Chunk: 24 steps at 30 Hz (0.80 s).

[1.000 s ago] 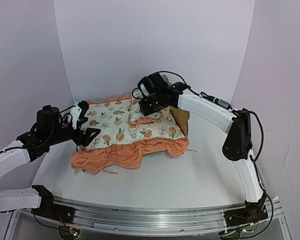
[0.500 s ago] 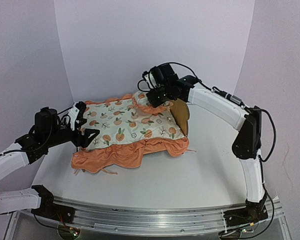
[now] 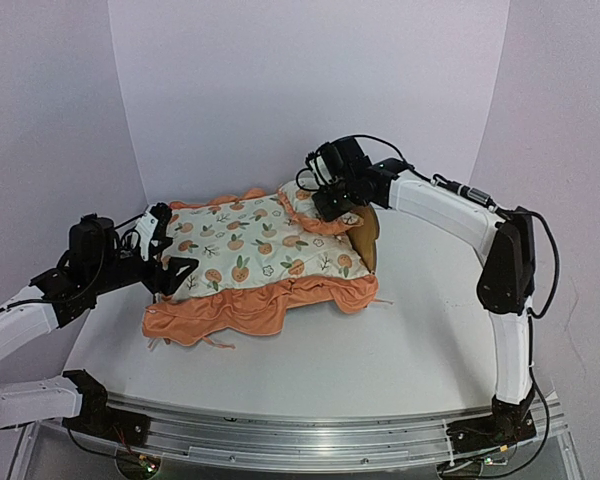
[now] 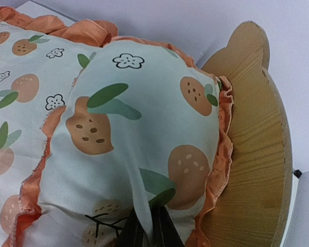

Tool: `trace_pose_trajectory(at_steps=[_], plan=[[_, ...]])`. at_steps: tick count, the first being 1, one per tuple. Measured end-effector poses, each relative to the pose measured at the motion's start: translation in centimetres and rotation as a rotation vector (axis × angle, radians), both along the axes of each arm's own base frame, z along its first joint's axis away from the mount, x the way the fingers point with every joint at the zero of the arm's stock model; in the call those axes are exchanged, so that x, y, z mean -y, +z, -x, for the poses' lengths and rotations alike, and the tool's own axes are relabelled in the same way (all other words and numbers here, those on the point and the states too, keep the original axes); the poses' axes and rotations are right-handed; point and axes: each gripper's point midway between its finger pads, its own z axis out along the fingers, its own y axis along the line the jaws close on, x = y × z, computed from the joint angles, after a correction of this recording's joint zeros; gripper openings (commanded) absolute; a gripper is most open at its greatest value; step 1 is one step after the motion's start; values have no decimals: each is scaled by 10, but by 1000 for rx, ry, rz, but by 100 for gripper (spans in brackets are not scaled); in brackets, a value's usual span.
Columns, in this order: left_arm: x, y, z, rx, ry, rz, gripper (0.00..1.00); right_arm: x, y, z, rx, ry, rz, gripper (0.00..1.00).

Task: Set up the pet bed

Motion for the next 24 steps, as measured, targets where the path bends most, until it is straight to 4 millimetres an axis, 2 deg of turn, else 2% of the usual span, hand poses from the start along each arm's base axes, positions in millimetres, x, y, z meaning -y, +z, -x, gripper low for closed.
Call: trace_pose_trajectory(at_steps=[1, 5, 9, 11, 14, 16, 18, 20, 22, 24], plan=[[-1, 0, 0, 0, 3, 0, 90, 1, -2, 0, -4, -4, -2, 44], [-4, -1, -3, -1, 15, -2, 90, 0, -1, 0, -6, -16, -20, 59], [-9, -5, -8, -16, 35, -5, 91, 0, 12, 4, -2, -12, -56, 81], [-14, -7, -12, -28, 58, -2, 91, 0, 27, 8, 8, -8, -91, 96], [-30, -7, -24, -52, 127, 19, 91, 6, 62, 15, 41, -2, -157, 98], [-49, -4, -35, -66, 205, 49, 91, 20, 97, 21, 70, -16, -241, 98], [-72, 1, -45, -74, 295, 85, 91, 52, 124, 24, 97, -62, -316, 98], [-103, 6, -55, -81, 407, 130, 92, 110, 144, 20, 130, -170, -376, 98], [-138, 7, -61, -92, 530, 175, 93, 183, 146, 18, 156, -321, -404, 98], [-172, 4, -61, -109, 652, 211, 94, 259, 127, 23, 167, -503, -395, 98]])
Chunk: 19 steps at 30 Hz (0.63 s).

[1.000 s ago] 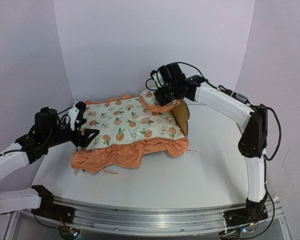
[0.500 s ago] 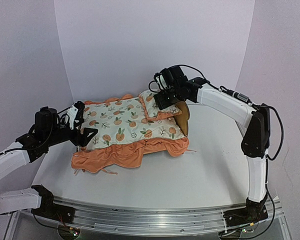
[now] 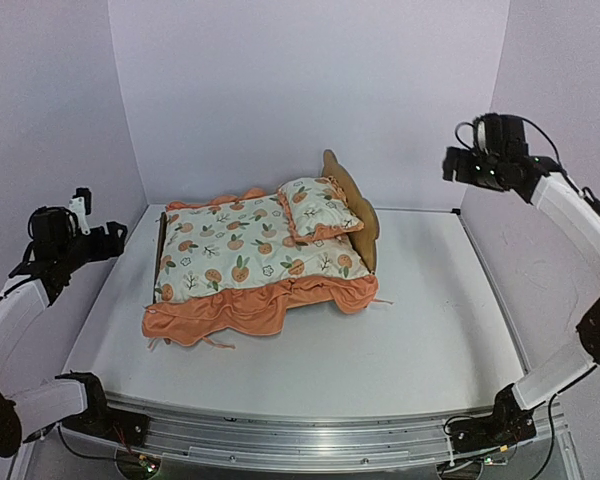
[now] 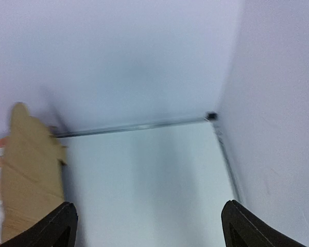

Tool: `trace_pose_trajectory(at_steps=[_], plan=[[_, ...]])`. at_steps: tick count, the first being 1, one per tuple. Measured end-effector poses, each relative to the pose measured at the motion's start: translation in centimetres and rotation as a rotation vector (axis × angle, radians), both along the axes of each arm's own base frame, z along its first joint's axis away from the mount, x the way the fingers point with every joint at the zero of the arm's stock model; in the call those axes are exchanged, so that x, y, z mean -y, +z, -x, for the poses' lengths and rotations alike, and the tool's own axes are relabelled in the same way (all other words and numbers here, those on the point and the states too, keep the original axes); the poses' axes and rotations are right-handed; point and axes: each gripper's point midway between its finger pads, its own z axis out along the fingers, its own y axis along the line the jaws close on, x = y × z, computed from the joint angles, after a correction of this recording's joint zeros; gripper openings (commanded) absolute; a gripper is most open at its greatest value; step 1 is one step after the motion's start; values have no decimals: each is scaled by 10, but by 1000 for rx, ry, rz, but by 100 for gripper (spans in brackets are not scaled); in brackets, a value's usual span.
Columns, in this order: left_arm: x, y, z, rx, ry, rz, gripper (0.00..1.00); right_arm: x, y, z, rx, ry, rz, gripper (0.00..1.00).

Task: Set up the pet bed

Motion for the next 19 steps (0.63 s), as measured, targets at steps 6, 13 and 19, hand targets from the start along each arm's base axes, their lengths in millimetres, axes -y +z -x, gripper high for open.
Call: trace_pose_trajectory(at_steps=[6, 13, 19], plan=[[-66, -23, 16, -37, 252, 40, 100, 108, -148, 68, -235, -259, 44, 98], [-94, -109, 45, -178, 377, 45, 100, 147, -275, 155, -372, -378, 40, 98], [-100, -115, 45, -172, 408, 67, 99, 141, -295, 160, -287, -338, 24, 98]])
